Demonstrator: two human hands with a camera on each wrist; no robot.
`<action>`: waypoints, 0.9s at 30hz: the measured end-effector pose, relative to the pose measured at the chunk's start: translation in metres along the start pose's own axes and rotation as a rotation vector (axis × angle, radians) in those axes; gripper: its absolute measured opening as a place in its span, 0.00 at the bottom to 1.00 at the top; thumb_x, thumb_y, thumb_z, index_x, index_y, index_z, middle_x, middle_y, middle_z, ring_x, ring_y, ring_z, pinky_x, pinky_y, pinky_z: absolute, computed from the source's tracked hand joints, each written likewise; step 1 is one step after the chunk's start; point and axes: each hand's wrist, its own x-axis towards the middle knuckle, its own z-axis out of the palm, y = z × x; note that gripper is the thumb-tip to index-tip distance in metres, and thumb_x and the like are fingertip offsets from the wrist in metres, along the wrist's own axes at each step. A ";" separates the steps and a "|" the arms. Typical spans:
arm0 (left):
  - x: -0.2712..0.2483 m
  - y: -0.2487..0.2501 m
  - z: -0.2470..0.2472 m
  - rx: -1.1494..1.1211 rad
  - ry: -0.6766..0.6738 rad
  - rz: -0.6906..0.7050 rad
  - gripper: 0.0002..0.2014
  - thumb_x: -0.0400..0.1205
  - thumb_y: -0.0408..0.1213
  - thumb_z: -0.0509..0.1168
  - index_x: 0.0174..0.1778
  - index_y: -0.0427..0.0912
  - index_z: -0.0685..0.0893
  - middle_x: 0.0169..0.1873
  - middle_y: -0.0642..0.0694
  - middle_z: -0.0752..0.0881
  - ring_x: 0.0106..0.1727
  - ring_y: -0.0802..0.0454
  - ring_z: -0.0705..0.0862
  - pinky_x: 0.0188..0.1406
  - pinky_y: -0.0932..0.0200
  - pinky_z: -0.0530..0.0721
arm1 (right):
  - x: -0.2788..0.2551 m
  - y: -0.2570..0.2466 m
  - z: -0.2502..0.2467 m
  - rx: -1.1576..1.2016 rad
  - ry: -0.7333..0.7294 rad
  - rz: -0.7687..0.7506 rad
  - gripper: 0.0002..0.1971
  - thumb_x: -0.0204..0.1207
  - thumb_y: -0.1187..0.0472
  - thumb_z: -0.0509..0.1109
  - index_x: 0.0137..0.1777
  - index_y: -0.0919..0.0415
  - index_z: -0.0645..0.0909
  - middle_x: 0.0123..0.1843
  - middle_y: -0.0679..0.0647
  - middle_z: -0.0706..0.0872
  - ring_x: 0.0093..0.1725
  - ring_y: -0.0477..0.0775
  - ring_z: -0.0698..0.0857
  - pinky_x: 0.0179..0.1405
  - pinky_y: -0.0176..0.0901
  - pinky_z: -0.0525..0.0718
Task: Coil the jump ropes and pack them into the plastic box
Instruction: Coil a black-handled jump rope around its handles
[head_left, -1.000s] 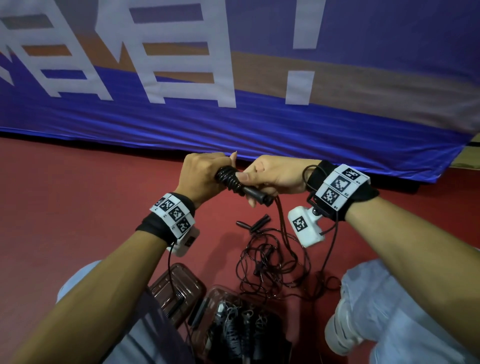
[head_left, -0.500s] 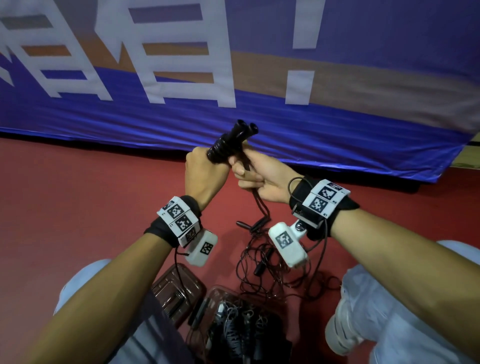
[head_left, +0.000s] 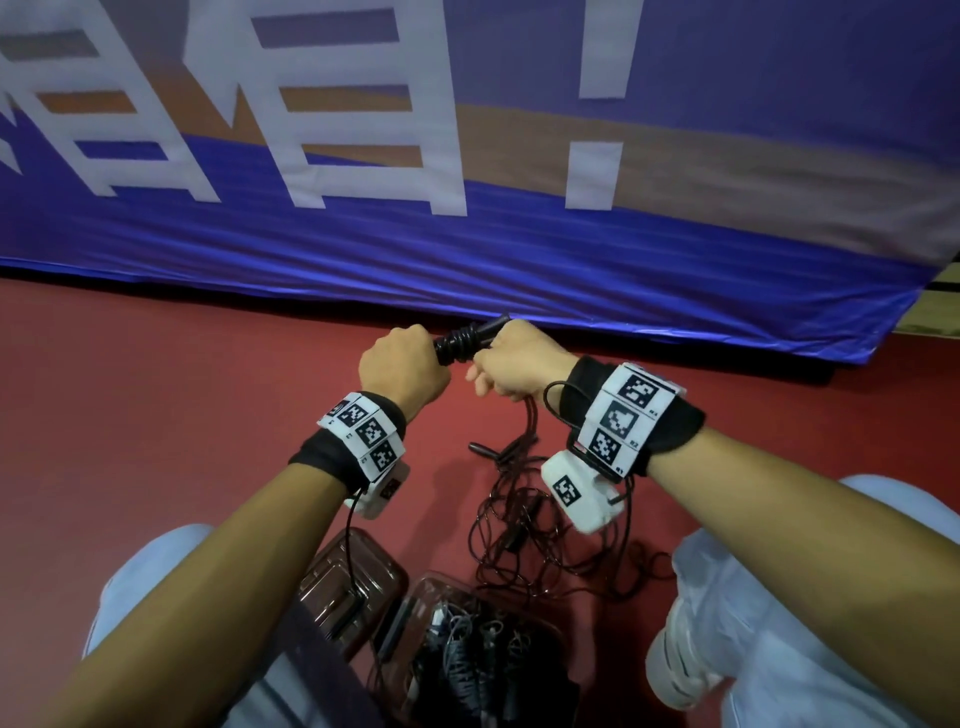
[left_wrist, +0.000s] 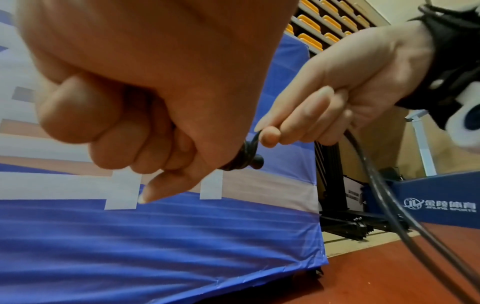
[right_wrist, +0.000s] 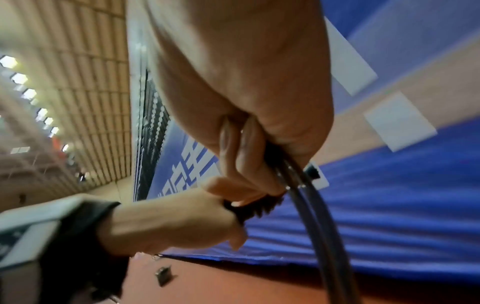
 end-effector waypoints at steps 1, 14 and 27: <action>0.000 0.001 0.001 0.027 -0.033 0.016 0.07 0.78 0.40 0.68 0.48 0.41 0.81 0.38 0.44 0.80 0.46 0.37 0.87 0.39 0.51 0.77 | 0.000 0.002 -0.005 -0.119 0.027 -0.032 0.16 0.81 0.69 0.61 0.37 0.65 0.89 0.27 0.50 0.89 0.19 0.44 0.78 0.21 0.34 0.75; 0.009 -0.009 -0.014 0.354 -0.100 0.468 0.02 0.79 0.36 0.63 0.42 0.42 0.78 0.43 0.41 0.87 0.39 0.39 0.83 0.36 0.51 0.77 | -0.004 0.011 -0.043 -0.752 0.141 -0.434 0.22 0.72 0.40 0.80 0.39 0.60 0.84 0.34 0.54 0.84 0.34 0.59 0.81 0.30 0.45 0.71; 0.014 -0.035 -0.028 0.151 0.383 0.941 0.11 0.80 0.32 0.70 0.31 0.40 0.82 0.24 0.47 0.82 0.21 0.41 0.80 0.20 0.59 0.66 | -0.010 0.005 -0.054 -0.378 -0.302 -0.384 0.17 0.72 0.38 0.80 0.48 0.50 0.94 0.42 0.47 0.94 0.45 0.51 0.92 0.56 0.54 0.88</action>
